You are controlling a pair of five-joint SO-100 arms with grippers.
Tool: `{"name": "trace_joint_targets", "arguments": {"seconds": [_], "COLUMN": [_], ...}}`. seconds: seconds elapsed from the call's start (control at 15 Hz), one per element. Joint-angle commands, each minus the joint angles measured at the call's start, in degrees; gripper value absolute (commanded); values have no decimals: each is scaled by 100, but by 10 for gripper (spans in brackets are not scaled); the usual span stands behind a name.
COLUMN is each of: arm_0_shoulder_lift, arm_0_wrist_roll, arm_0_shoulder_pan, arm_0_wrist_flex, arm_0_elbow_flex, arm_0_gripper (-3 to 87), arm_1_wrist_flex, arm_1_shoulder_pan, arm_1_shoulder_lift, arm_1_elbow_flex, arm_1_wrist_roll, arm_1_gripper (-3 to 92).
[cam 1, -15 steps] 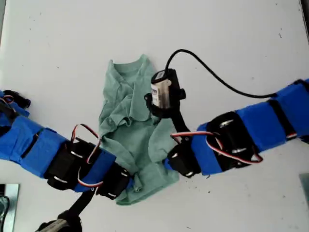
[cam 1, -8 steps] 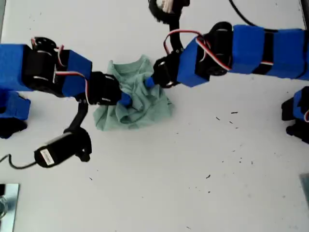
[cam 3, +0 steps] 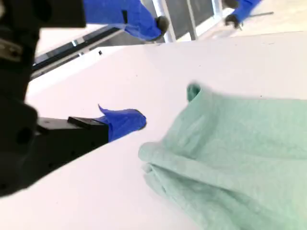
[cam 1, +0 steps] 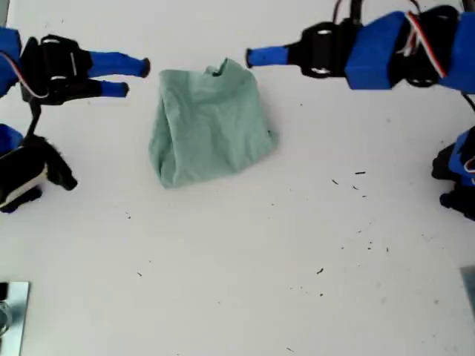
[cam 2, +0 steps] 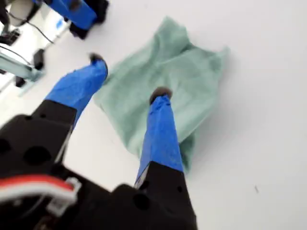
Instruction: Fold t shirt
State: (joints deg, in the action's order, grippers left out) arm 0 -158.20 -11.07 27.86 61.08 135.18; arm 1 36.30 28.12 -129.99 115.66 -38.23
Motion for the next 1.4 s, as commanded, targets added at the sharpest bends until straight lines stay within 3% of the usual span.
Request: {"name": "trace_joint_targets", "arguments": {"seconds": [0.0,0.2,0.47,0.53,0.6,0.67,0.8,1.33], "arm_0_shoulder_lift": [-1134,-3305,-4808,-4808,-4825,-4825,-4825,-4825], "arm_0_wrist_roll": [264,923,1925,1986,2496,2637,721,659], "arm_0_shoulder_pan": [-272,-1011,-2101,-2382,-2698,-2839,-2821,-2892], "arm_0_wrist_flex": [-53,-158,0,-360,-501,-255,-141,-158], "arm_0_elbow_flex": [1037,2918,4553,4913,5054,5001,5001,5027], "arm_0_gripper": [234,175,93,73,152,180,186,183], "arm_1_wrist_flex": [193,1907,3217,3691,3938,3946,3964,3964], "arm_1_shoulder_pan": [-9,-237,-510,-308,-281,-220,-149,-158], "arm_1_shoulder_lift": [-2575,-6601,-7084,-7084,-7022,-7066,-7066,-7066], "arm_1_elbow_flex": [2030,4570,5889,6284,6267,6267,6258,6258], "arm_1_wrist_roll": [264,1143,1925,2997,2329,1503,-299,-510], "arm_1_gripper": [171,156,152,153,140,134,131,123]}}
